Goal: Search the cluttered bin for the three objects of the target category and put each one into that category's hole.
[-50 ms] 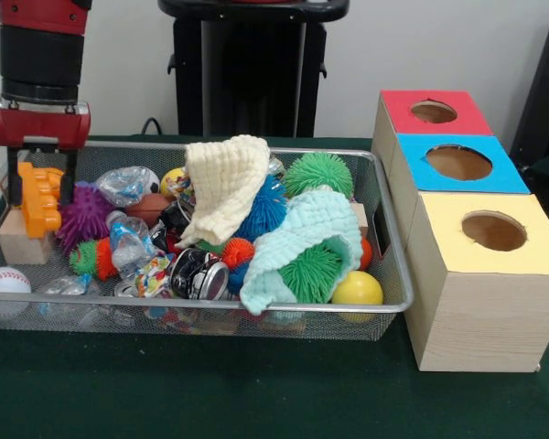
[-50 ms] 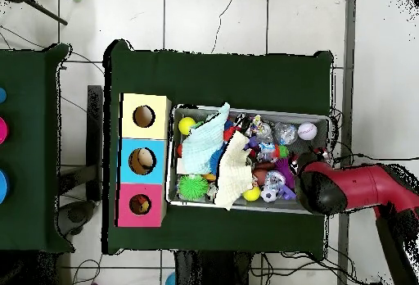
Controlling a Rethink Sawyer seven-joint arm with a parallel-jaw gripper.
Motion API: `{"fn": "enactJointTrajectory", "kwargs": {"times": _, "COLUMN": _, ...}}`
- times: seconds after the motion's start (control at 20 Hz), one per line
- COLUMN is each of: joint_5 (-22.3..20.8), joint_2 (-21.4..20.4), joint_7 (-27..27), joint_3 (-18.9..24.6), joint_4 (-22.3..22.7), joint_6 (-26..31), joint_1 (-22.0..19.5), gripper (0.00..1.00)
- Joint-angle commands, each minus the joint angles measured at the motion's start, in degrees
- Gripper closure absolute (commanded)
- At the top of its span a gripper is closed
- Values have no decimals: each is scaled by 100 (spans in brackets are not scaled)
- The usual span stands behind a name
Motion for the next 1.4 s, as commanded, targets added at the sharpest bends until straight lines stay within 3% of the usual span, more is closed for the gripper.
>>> {"fn": "enactJointTrajectory", "kwargs": {"times": 0.05, "joint_5": 236, "joint_2": 354, "joint_7": -478, "joint_3": -375, "joint_4": -191, "joint_6": 663, "joint_1": 134, "gripper": 0}}
{"fn": "enactJointTrajectory", "kwargs": {"times": 0.6, "joint_5": 346, "joint_2": 751, "joint_7": -697, "joint_3": -537, "joint_4": -475, "joint_6": 798, "joint_1": 264, "gripper": 0}}
{"fn": "enactJointTrajectory", "kwargs": {"times": 0.8, "joint_5": 83, "joint_2": 912, "joint_7": -824, "joint_3": -615, "joint_4": -583, "joint_6": 594, "joint_1": 319, "gripper": 0}}
{"fn": "enactJointTrajectory", "kwargs": {"times": 1.4, "joint_5": 193, "joint_2": 913, "joint_7": -1003, "joint_3": -633, "joint_4": -572, "joint_6": 605, "joint_1": 328, "gripper": 0}}
